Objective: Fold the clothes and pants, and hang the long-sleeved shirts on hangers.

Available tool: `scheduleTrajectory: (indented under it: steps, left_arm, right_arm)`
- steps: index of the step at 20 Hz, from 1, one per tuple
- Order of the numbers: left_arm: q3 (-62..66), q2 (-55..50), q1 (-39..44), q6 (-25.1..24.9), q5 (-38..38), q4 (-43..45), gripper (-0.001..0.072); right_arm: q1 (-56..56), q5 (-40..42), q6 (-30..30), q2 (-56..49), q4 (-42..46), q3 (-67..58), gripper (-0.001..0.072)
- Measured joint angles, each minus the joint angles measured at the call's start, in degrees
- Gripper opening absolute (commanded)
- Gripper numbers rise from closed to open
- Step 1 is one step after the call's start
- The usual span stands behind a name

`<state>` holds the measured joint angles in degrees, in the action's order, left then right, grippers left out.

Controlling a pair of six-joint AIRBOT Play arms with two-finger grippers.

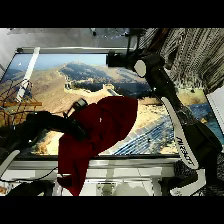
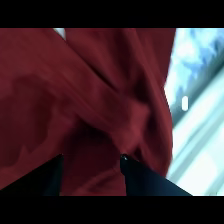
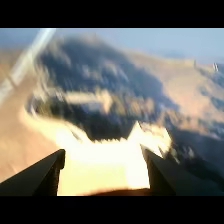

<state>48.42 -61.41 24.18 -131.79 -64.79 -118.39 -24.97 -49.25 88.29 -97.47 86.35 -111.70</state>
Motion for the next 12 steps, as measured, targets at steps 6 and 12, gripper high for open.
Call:
scheduleTrajectory:
  steps: [6,12]
  left_arm:
    - [-4.5,0.0,6.4,-8.9,3.7,-0.4,0.0404]
    - [-5.3,0.1,8.7,-9.3,15.4,4.7,0.0022]
  right_arm:
    - [0.8,-9.8,-19.7,-0.1,-7.4,6.6,0.0600]
    - [0.9,-16.6,-31.1,-0.1,-13.2,8.8,0.0597]
